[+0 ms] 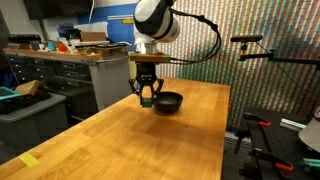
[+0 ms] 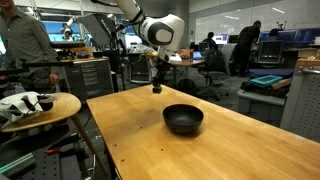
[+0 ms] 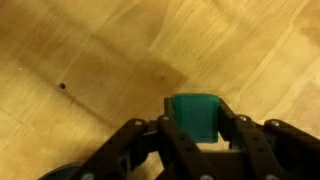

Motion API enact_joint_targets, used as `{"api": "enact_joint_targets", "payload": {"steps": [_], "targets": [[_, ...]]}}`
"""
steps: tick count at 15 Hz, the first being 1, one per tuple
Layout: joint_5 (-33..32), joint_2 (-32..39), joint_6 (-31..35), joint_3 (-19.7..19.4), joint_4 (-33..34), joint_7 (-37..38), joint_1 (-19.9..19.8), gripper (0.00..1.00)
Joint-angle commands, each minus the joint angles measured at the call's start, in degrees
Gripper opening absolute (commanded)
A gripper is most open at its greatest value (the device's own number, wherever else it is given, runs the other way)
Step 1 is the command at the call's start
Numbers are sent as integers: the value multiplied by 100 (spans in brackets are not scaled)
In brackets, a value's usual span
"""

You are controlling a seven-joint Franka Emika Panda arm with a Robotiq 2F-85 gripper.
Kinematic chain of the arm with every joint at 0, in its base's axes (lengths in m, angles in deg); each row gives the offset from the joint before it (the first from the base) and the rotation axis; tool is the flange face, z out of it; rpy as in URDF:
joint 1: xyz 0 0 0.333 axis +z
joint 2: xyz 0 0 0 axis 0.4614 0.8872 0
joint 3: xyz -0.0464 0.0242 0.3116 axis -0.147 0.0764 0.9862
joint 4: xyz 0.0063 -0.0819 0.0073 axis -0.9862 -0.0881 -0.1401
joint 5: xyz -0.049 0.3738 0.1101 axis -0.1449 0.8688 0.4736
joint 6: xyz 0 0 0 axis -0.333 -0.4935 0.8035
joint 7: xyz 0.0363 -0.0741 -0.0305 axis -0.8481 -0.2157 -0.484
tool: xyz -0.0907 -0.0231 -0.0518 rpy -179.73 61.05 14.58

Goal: Place the green block inside the black bowl

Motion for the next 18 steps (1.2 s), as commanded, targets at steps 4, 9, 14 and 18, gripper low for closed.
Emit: {"api": "enact_joint_targets", "payload": {"steps": [4, 9, 14, 18], "targets": [[605, -359, -43, -232, -354, -195, -427, 18], [862, -233, -62, -399, -325, -143, -689, 18], [891, -71, -113, -589, -273, -12, -848, 18], [720, 185, -200, -757, -150, 179, -839, 18]]}}
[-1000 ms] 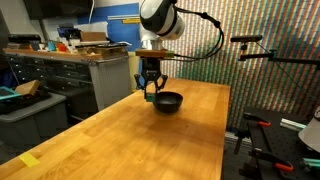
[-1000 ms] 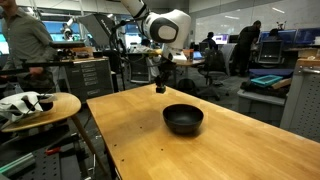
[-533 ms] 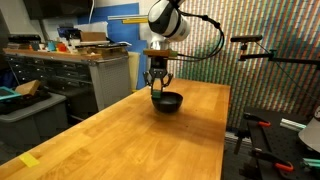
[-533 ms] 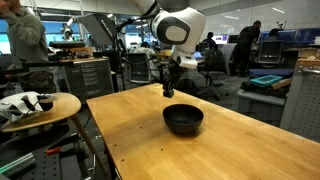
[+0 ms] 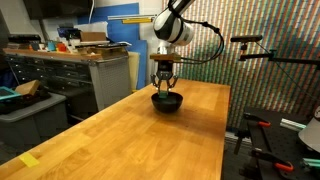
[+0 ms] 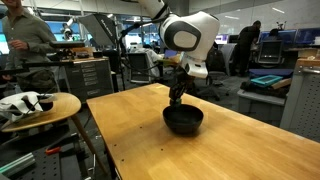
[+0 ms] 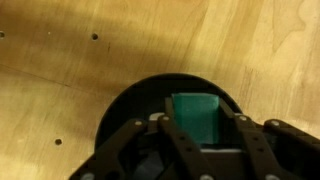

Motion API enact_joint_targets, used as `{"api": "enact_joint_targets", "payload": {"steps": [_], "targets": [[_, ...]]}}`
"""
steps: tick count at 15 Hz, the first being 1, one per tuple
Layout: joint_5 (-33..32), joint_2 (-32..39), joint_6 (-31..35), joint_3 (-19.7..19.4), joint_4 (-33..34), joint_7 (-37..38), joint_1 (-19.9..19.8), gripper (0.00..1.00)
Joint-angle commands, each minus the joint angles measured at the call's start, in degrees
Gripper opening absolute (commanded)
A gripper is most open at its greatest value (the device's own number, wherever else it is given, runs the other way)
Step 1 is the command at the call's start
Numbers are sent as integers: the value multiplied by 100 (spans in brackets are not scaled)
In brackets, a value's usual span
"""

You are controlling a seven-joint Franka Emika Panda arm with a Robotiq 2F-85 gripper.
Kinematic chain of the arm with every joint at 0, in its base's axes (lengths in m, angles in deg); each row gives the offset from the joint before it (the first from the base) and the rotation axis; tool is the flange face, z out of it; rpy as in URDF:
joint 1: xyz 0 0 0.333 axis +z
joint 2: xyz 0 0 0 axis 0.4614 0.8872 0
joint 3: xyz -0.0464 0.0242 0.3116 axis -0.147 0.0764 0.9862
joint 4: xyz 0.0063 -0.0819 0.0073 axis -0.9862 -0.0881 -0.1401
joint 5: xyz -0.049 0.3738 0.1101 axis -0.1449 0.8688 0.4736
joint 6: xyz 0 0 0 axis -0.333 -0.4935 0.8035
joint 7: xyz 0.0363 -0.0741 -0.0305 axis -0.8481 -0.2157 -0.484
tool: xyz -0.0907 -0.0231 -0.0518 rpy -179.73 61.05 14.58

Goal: Place the green block inside the black bowl

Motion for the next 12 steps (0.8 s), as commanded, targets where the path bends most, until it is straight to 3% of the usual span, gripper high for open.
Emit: {"api": "enact_joint_targets", "payload": {"steps": [1, 5, 6, 7, 8, 12], "targets": [[-56, 238, -218, -155, 201, 240, 25, 18], [-95, 470, -336, -208, 348, 356, 19, 18], [-98, 497, -374, -212, 376, 371, 15, 39], [-93, 482, -395, -215, 377, 372, 10, 68], [-89, 461, -401, -219, 369, 373, 6, 68], [-68, 145, -392, -273, 150, 341, -17, 98]]}}
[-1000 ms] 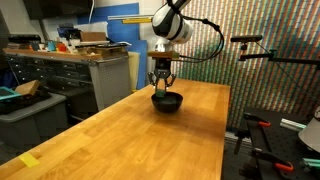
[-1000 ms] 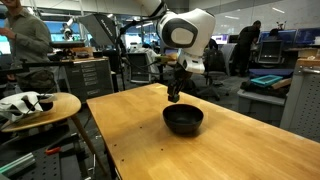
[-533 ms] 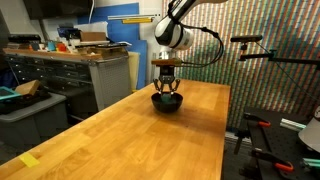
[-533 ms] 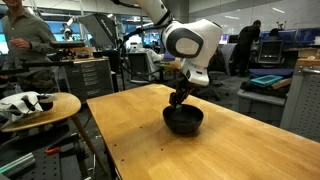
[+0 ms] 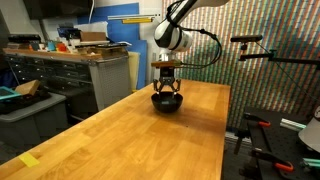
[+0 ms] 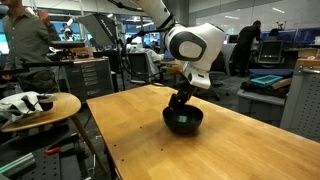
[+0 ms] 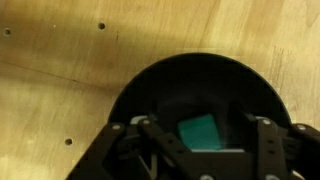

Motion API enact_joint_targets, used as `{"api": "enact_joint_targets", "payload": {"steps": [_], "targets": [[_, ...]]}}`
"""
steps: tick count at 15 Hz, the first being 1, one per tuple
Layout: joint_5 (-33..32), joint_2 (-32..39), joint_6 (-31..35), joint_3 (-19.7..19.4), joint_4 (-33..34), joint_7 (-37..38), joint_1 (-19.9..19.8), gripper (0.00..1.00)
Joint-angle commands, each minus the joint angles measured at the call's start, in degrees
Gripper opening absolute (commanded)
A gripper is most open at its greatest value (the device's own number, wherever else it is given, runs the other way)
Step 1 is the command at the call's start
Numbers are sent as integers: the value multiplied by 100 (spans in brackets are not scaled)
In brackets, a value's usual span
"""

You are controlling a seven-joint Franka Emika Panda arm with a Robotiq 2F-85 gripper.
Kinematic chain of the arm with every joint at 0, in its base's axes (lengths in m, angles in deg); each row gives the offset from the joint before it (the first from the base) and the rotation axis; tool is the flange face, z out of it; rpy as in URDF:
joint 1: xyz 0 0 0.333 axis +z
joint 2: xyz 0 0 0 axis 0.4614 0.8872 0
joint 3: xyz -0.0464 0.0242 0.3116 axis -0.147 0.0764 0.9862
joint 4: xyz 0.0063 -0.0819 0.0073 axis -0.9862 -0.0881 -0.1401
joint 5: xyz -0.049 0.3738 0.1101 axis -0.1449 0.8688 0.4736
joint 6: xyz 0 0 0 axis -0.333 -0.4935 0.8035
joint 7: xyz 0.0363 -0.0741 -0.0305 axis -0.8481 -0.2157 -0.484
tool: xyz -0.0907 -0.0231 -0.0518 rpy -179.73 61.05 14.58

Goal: Place the green block inside the black bowl

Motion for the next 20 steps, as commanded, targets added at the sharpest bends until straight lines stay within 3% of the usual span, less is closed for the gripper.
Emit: {"api": "enact_joint_targets", "payload": {"steps": [1, 7, 15, 20], "targets": [[-39, -411, -164, -102, -178, 86, -23, 100], [-380, -1578, -653, -122, -755, -216, 37, 100], [-1847, -2845, -3057, 157, -398, -720, 473, 100], [-2674, -3250, -4019, 604, 48, -1027, 826, 100]]}}
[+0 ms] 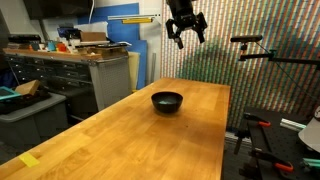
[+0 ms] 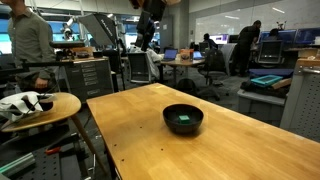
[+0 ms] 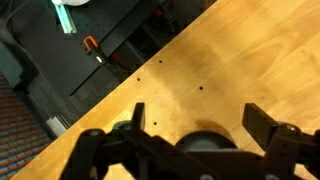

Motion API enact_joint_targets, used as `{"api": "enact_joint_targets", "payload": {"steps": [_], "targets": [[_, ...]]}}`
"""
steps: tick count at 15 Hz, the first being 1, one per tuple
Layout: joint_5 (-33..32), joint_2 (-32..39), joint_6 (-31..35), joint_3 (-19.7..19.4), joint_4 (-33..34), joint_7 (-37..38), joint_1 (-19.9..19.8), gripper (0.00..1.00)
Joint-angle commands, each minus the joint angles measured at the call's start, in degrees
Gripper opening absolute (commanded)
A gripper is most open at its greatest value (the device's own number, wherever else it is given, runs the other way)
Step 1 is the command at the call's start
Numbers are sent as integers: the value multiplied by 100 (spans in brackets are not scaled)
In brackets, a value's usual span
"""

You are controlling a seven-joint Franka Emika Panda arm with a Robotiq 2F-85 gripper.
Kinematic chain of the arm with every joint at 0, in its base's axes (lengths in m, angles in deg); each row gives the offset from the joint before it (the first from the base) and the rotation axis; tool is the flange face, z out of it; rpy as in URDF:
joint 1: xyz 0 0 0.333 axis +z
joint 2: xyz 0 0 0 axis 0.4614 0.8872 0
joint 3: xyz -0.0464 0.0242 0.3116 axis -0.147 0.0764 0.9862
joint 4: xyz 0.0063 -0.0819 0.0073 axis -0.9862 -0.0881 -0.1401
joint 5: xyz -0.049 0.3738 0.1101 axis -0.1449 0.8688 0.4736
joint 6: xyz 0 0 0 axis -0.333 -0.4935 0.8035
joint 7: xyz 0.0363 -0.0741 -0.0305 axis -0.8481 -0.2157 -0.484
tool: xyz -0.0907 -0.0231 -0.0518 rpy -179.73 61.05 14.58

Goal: Place the green block inside the black bowl

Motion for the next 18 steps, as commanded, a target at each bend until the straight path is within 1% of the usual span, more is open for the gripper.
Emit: {"api": "enact_joint_targets", "payload": {"steps": [1, 4, 7, 8, 10, 18], "targets": [[-637, -251, -617, 296, 377, -323, 227, 100], [-1207, -407, -842, 565, 580, -601, 421, 100], [-1782, -573, -868, 791, 637, -998, 578, 100], [-1467, -429, -718, 719, 560, -684, 485, 100], [-1638, -508, -743, 812, 574, -806, 542, 100], [-1685, -526, -757, 821, 574, -878, 547, 100]]}}
